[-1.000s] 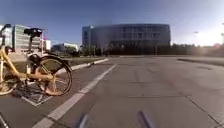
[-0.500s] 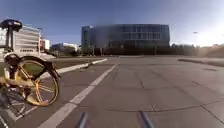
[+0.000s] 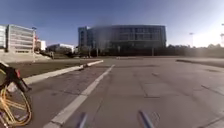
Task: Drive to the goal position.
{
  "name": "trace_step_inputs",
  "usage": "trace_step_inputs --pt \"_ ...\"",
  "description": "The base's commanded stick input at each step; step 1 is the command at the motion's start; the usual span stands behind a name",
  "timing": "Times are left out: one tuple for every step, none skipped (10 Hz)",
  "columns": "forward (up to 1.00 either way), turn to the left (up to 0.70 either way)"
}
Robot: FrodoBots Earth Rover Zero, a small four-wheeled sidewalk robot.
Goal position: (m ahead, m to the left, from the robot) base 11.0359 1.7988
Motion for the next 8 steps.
trace_step_inputs --pt "0.7 0.0" --pt "0.7 -0.03" --pt "0.7 -0.07" --pt "0.7 -0.09" --pt "0.7 -0.09" --pt "0.7 0.0" --pt "0.7 0.0" --pt "0.7 0.0"
